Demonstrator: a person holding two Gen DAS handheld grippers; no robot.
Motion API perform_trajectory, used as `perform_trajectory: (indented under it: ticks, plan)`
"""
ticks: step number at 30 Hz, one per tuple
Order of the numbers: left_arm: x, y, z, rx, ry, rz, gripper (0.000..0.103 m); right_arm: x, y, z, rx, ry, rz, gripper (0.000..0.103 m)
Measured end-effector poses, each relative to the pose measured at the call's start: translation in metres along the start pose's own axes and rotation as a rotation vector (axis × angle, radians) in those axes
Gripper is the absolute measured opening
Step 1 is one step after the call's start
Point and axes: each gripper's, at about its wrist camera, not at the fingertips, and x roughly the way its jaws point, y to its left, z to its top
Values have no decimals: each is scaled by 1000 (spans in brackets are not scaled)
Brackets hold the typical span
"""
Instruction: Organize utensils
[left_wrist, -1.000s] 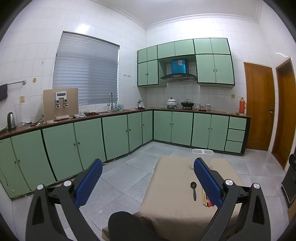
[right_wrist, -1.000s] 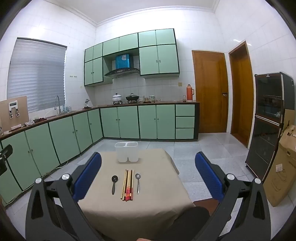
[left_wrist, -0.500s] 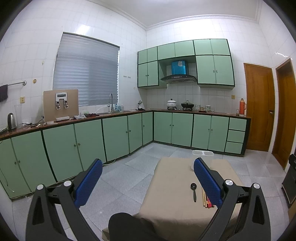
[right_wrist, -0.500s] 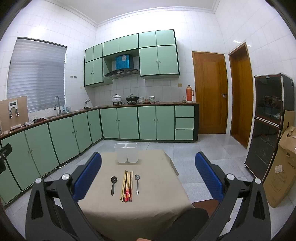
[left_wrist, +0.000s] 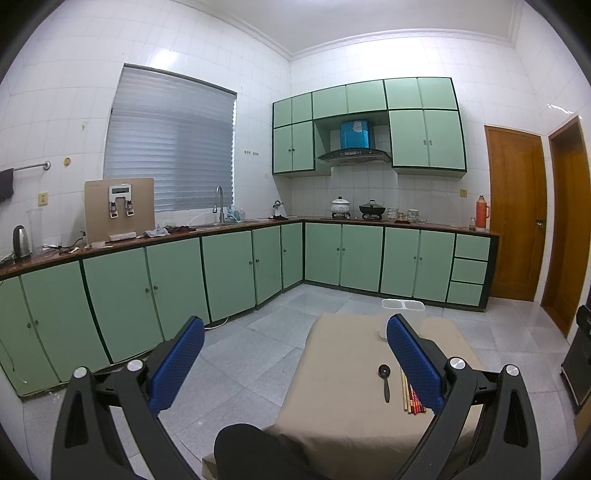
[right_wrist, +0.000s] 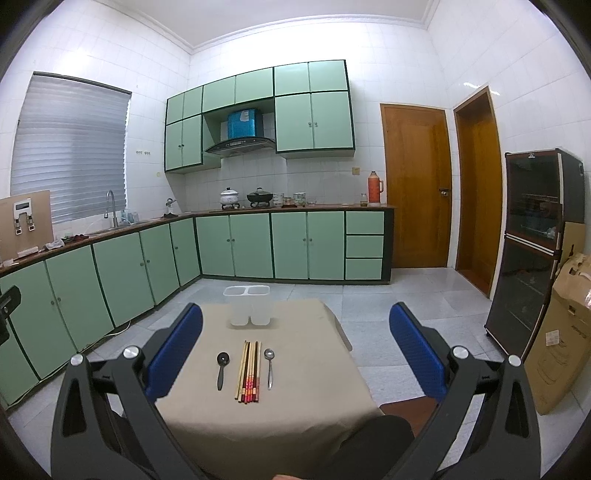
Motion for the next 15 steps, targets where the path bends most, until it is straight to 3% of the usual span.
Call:
perform_trajectory:
  ticks: [15]
  plan:
    - [-4,-1,1,4,1,-1,97,5,7,-3,1,-3,-7,98]
